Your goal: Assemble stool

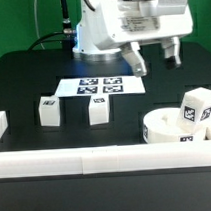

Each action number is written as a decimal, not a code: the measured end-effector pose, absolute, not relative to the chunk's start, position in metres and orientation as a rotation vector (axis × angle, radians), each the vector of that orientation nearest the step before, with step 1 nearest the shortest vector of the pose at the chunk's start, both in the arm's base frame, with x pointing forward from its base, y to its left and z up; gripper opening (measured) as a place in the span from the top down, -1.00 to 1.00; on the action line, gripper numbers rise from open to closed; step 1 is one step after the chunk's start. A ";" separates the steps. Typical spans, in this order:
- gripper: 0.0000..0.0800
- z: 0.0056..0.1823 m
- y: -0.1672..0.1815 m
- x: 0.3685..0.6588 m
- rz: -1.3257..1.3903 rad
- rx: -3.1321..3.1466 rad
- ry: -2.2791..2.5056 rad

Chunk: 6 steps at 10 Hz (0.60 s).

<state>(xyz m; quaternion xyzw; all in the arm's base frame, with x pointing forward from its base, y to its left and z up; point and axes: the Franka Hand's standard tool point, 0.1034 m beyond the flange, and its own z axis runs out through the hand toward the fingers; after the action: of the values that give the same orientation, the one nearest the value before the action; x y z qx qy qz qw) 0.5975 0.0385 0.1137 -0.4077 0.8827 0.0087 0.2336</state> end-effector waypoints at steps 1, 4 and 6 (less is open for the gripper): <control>-0.62 0.113 0.024 0.595 0.006 -1.172 2.405; -0.62 0.113 -0.010 0.594 -0.062 -1.291 2.346; -0.62 0.112 -0.009 0.594 -0.063 -1.299 2.342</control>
Offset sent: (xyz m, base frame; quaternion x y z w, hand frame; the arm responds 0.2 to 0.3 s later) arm 0.0027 -0.0259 0.0014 0.0093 -0.0011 -0.0671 0.9977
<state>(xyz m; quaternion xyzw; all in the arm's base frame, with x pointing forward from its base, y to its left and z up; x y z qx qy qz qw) 0.5940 -0.0086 0.1122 -0.4721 0.8509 -0.0227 0.2293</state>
